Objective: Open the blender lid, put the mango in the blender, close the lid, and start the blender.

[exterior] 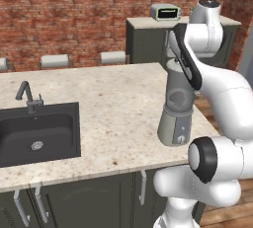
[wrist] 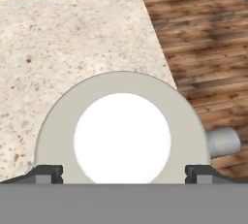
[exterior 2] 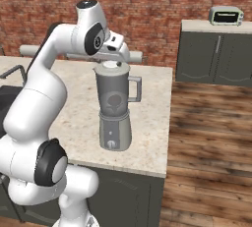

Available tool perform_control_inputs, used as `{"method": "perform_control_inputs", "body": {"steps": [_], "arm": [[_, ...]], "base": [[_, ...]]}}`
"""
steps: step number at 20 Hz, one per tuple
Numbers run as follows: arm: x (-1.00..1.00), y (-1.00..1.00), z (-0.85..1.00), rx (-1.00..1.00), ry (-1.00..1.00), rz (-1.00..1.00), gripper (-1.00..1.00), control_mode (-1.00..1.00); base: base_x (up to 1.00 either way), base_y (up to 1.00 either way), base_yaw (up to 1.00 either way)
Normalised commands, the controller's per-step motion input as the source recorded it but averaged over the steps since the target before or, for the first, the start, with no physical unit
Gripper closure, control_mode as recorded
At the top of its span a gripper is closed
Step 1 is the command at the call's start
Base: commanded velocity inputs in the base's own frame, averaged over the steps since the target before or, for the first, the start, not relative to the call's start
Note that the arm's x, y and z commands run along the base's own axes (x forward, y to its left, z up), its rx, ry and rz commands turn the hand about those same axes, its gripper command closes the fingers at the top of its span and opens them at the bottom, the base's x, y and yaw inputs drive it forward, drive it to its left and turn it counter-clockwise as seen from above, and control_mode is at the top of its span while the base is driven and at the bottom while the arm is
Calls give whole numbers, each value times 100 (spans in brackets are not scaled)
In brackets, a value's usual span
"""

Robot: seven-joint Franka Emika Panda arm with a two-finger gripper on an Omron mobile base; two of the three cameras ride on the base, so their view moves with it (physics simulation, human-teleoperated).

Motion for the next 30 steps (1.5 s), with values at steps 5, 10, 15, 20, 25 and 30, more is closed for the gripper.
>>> {"method": "perform_control_inputs", "body": {"steps": [5,10,15,20,25,30], "arm": [[-36,0,9,0,0,0,-100,-100],[-89,0,-6,2,0,0,-100,-100],[-92,0,-22,11,0,3,-100,-100],[-82,0,-39,20,0,17,-100,-100],[-68,2,-55,23,0,22,-100,-100],[-45,13,-57,21,3,20,-100,-100]], "base": [[0,0,0],[0,0,0],[0,0,0],[0,0,0],[0,0,0],[0,0,0]]}}
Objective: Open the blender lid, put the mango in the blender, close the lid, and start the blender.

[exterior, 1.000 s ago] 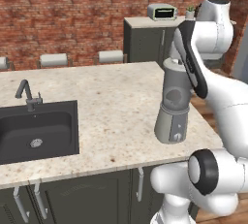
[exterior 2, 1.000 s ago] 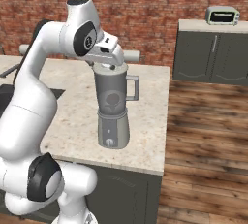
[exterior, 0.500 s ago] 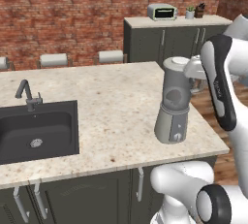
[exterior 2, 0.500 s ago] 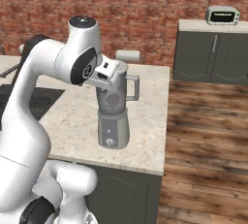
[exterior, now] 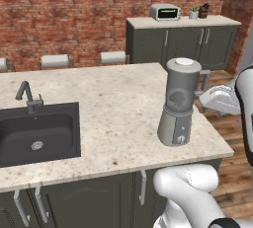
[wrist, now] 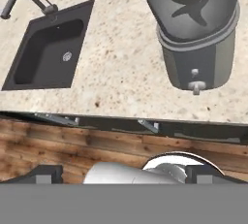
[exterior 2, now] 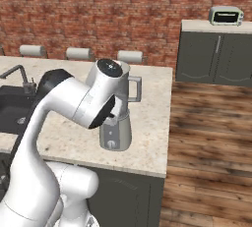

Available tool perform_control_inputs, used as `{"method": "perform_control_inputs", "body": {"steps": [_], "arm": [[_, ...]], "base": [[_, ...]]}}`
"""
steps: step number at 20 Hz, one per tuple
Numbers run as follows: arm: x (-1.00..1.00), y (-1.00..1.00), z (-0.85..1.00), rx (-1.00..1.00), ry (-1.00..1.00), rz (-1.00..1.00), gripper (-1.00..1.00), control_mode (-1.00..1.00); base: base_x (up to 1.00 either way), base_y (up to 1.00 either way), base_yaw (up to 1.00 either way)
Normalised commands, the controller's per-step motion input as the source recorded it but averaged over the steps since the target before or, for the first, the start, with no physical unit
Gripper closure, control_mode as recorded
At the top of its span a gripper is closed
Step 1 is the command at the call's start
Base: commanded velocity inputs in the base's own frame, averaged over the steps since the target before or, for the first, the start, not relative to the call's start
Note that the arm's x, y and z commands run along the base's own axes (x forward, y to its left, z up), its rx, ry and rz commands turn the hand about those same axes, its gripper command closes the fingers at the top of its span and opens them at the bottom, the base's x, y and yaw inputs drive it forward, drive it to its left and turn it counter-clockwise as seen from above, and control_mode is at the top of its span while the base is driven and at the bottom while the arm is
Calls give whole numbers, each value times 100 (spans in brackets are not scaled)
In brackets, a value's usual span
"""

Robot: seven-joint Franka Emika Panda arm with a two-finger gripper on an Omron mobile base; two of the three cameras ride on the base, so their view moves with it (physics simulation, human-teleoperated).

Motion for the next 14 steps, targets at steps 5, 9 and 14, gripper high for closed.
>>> {"method": "perform_control_inputs", "body": {"steps": [5,9,14], "arm": [[-17,18,-51,18,0,17,-100,-100],[0,18,-43,17,-5,22,-100,-100],[0,1,-21,14,-23,23,-100,-100]], "base": [[0,0,0],[0,0,0],[0,0,0]]}}
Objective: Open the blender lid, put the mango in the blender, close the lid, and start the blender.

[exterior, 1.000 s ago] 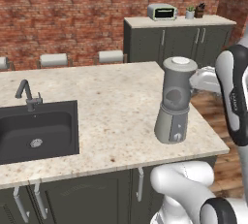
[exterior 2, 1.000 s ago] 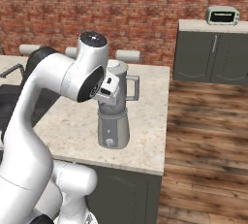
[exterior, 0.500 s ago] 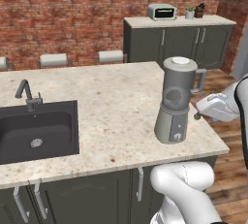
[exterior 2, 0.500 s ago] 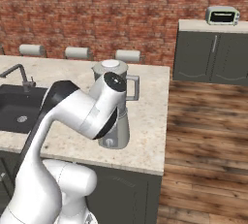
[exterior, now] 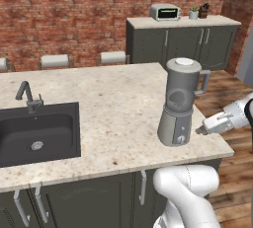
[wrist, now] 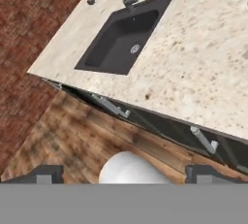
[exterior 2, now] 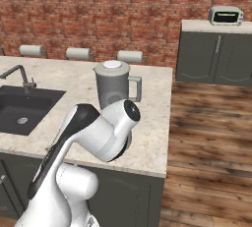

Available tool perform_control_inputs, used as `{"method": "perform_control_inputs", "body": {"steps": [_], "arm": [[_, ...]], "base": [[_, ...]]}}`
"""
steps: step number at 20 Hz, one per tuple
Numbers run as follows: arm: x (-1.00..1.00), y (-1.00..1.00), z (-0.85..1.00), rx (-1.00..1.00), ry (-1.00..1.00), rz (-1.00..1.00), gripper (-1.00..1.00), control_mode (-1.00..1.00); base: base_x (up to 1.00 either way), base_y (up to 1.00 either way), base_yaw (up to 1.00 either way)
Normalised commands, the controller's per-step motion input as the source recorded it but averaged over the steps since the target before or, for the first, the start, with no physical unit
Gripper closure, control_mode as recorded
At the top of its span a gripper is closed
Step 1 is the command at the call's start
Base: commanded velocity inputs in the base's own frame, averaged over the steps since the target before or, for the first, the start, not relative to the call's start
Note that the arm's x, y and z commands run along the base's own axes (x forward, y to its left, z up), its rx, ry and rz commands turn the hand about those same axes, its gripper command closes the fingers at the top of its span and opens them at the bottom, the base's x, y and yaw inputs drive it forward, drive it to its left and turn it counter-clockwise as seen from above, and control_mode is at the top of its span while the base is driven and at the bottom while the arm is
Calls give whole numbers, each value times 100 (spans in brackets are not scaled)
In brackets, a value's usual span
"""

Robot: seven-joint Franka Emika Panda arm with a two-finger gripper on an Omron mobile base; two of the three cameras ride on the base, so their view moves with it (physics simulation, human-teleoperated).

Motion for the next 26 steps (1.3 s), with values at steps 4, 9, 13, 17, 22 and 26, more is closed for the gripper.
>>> {"method": "perform_control_inputs", "body": {"steps": [4,9,13,17,22,26], "arm": [[0,-6,-14,12,-35,28,-100,-100],[10,-5,-22,6,-34,26,-100,-100],[8,0,-24,6,-38,19,-100,-100],[14,0,-20,2,-32,5,-100,-100],[21,-1,-14,1,-22,0,-100,-100],[25,0,-10,0,-12,-3,-100,-100]], "base": [[0,0,0],[0,0,0],[0,0,0],[0,0,0],[0,0,0],[0,0,0]]}}
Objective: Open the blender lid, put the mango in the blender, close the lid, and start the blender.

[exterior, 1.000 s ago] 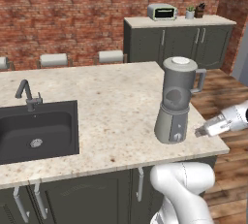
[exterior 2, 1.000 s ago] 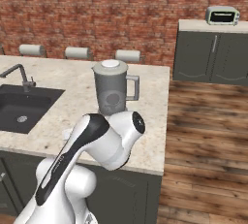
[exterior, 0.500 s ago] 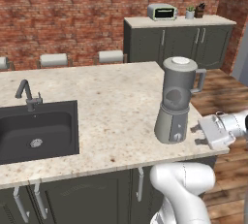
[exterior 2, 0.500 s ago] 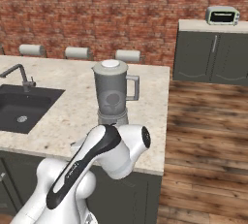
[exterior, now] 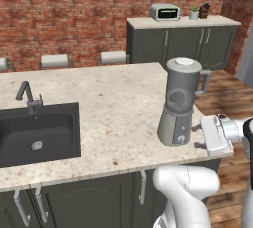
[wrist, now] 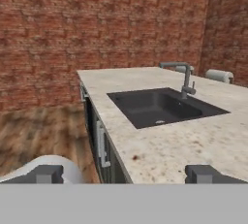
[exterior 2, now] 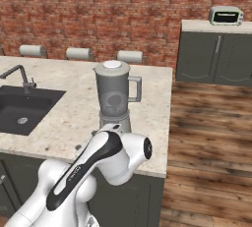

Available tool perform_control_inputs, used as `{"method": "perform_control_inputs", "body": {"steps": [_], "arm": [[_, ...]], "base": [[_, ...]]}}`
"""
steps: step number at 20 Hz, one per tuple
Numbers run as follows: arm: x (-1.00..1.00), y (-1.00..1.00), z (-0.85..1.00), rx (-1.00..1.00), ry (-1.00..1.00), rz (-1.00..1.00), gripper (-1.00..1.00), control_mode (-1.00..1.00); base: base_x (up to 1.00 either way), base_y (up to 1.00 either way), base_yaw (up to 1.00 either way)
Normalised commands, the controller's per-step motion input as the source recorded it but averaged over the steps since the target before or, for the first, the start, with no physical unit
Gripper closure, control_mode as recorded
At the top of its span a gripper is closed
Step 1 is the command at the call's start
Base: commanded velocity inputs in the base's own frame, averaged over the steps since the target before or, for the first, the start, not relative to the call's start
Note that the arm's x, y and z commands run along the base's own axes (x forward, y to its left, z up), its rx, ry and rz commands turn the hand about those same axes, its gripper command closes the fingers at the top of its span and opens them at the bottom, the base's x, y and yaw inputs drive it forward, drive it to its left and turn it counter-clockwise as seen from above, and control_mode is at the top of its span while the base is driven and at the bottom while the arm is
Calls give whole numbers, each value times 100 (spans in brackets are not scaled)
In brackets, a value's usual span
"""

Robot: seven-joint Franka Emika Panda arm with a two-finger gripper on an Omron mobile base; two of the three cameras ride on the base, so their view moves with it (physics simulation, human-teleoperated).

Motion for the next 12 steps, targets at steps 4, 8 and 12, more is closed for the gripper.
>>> {"method": "perform_control_inputs", "body": {"steps": [4,8,12], "arm": [[18,-1,-16,0,-7,-3,-100,-100],[10,-9,-20,0,0,-4,-100,-100],[16,-6,-21,0,0,-4,-100,-100]], "base": [[0,0,0],[0,0,0],[0,0,0]]}}
